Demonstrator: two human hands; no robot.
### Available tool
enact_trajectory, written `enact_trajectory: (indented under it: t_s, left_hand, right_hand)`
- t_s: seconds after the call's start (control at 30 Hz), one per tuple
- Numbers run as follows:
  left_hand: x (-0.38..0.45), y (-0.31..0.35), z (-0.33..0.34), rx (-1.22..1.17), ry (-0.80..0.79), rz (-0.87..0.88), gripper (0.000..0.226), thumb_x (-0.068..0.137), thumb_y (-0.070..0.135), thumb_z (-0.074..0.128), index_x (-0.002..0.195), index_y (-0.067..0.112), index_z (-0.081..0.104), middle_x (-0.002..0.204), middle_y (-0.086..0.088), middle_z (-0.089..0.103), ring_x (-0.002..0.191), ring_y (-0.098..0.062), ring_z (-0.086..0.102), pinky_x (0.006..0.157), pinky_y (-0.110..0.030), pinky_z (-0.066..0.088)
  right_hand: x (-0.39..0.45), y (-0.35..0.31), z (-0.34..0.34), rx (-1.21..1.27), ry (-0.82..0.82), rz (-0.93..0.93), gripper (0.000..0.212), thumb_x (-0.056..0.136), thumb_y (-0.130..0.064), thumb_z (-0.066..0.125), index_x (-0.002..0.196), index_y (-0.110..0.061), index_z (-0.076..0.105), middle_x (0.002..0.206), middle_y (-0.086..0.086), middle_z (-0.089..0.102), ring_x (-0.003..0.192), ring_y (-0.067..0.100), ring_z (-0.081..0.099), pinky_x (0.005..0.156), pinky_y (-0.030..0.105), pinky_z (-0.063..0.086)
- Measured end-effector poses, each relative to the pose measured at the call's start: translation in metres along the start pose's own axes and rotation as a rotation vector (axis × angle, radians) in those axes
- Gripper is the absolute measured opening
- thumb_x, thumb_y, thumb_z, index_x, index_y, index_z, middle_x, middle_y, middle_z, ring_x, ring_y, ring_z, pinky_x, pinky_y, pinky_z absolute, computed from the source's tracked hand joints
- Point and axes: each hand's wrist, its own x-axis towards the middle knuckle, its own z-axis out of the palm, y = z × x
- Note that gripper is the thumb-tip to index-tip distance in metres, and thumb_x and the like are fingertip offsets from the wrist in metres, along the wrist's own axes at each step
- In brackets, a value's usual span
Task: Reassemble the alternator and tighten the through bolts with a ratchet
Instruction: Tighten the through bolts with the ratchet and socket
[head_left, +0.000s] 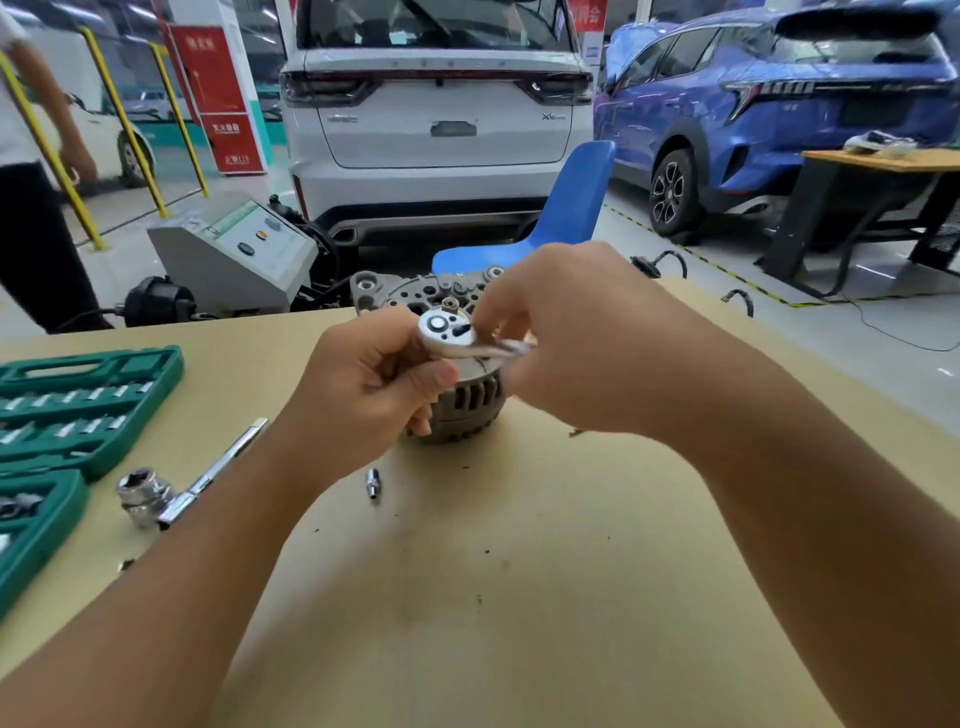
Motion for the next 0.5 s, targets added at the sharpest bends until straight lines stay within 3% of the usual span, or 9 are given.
enact_trajectory:
  t_s: [0.03,0.1,0.13,0.2,0.27,0.37,0.43,0.5]
  left_hand:
    - [0.0,-0.001,0.0,0.004,-0.017,0.001,0.008,0.094,0.009,0.067,0.097,0.003,0.068,0.077,-0.004,0.063,0.051,-0.02,0.064,0.048,-0.035,0.056]
    - [0.0,-0.003,0.001,-0.006,-0.017,-0.008,0.017,0.096,0.014,0.067,0.097,-0.003,0.068,0.077,-0.007,0.062,0.052,-0.02,0.064,0.047,-0.04,0.056]
    - [0.0,-0.004,0.002,-0.008,-0.003,-0.001,0.023,0.097,0.019,0.068,0.096,-0.004,0.068,0.077,-0.008,0.063,0.053,-0.021,0.064,0.047,-0.043,0.055]
    - [-0.002,-0.006,0.003,0.011,0.021,0.039,0.025,0.094,0.027,0.069,0.092,0.002,0.071,0.077,-0.009,0.064,0.058,-0.027,0.062,0.051,-0.045,0.052]
    - [-0.004,-0.008,0.004,0.014,0.037,0.04,0.023,0.09,0.027,0.07,0.088,0.004,0.071,0.076,-0.013,0.064,0.06,-0.032,0.06,0.053,-0.049,0.05]
    - [-0.002,-0.01,0.001,-0.007,0.012,0.001,0.035,0.094,0.032,0.07,0.097,-0.002,0.072,0.083,-0.016,0.064,0.052,-0.025,0.065,0.044,-0.048,0.054]
    - [-0.002,-0.011,0.001,0.039,-0.013,0.006,0.032,0.096,0.032,0.068,0.096,0.0,0.073,0.083,-0.011,0.063,0.05,-0.021,0.066,0.042,-0.046,0.053]
    - [-0.002,-0.01,0.003,0.023,0.006,0.012,0.023,0.097,0.034,0.066,0.098,0.013,0.073,0.081,-0.006,0.064,0.05,-0.02,0.065,0.043,-0.041,0.054]
  right_hand:
    - [0.0,0.0,0.002,-0.147,0.066,0.007,0.03,0.081,-0.013,0.061,0.103,-0.029,0.072,0.088,-0.001,0.066,0.081,0.023,0.058,0.073,0.036,0.048]
    - [-0.003,-0.004,0.007,-0.175,0.161,-0.013,0.019,0.085,-0.018,0.061,0.099,-0.027,0.07,0.081,-0.003,0.062,0.077,0.026,0.057,0.068,0.032,0.039]
    - [-0.006,-0.005,0.008,-0.083,0.117,-0.042,0.007,0.085,-0.023,0.064,0.09,-0.024,0.068,0.07,-0.006,0.06,0.068,0.023,0.057,0.058,0.027,0.039]
    - [-0.009,-0.009,0.006,0.238,-0.121,-0.061,0.016,0.082,-0.03,0.072,0.073,-0.017,0.066,0.052,-0.004,0.059,0.048,0.016,0.057,0.039,0.019,0.038]
    - [-0.009,-0.01,0.0,0.4,-0.266,-0.032,0.017,0.079,-0.026,0.077,0.073,-0.012,0.072,0.053,0.0,0.064,0.044,0.013,0.059,0.04,0.02,0.043]
    - [-0.003,-0.001,-0.005,0.194,-0.077,-0.028,0.009,0.082,-0.021,0.07,0.088,-0.023,0.077,0.078,0.0,0.072,0.068,0.018,0.065,0.059,0.033,0.058]
    - [-0.003,0.0,-0.004,-0.082,0.059,-0.006,0.025,0.083,-0.015,0.063,0.101,-0.03,0.072,0.09,-0.003,0.065,0.081,0.025,0.062,0.069,0.038,0.052]
    - [-0.006,-0.006,0.0,-0.129,0.119,-0.019,0.019,0.083,-0.021,0.064,0.099,-0.029,0.067,0.083,-0.003,0.056,0.075,0.024,0.057,0.062,0.033,0.043]
